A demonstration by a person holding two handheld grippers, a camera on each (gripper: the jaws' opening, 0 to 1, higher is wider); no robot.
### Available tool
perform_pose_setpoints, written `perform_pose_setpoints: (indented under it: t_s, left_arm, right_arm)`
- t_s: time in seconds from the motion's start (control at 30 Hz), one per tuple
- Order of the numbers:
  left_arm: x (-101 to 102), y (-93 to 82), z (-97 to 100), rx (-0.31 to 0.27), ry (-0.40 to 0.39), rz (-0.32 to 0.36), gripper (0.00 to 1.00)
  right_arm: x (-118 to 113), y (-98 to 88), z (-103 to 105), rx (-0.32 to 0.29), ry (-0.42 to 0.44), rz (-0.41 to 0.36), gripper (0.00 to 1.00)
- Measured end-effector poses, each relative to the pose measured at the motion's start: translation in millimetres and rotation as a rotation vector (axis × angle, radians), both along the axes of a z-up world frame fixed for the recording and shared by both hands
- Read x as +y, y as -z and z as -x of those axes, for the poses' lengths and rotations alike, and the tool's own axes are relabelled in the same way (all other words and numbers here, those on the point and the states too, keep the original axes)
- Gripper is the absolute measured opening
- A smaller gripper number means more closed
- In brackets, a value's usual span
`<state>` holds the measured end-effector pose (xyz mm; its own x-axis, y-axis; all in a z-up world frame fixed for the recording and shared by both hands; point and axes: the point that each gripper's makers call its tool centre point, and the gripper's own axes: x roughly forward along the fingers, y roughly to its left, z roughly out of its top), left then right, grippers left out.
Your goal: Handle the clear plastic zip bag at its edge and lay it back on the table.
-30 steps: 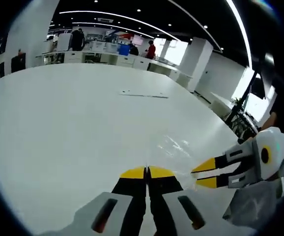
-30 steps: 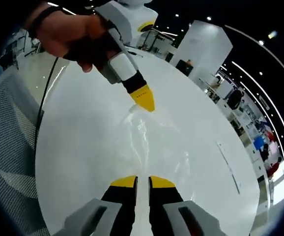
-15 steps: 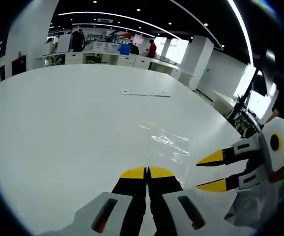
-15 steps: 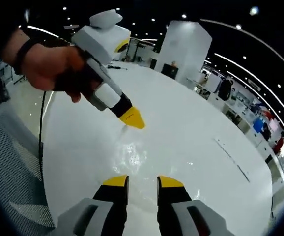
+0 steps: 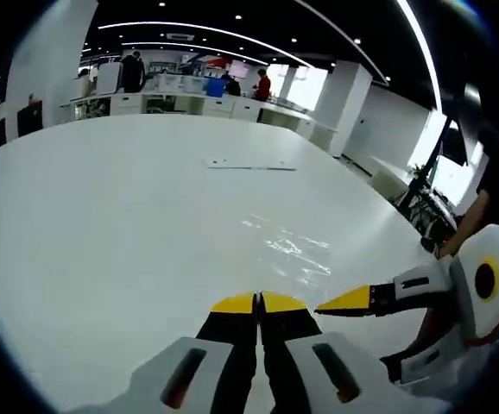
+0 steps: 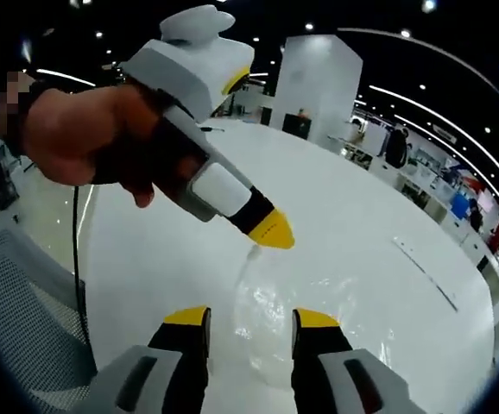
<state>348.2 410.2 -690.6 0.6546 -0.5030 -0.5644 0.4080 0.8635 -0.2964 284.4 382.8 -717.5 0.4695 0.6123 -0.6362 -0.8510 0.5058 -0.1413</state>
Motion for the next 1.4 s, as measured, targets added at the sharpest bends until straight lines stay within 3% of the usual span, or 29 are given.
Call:
perform_pose_setpoints:
  t_s: [0.43,0.77,1.4]
  left_arm:
    - [-5,-5.3,6.0,-0.004,-0.005,0.002,0.00]
    - [-2,-7.8,11.8,-0.002,-0.018,0.002,0.00]
    - [-4,-11.0,15.8,0.001,-0.046,0.020,0.00]
  right_arm:
    - [6,11.4,-1,0.029,0.082,0.028,0.38]
    - [2,18.5,0,0.020,0.099,0.066,0.31]
    - [-4,13.2,3,-0.027,0.041,0.090,0.00]
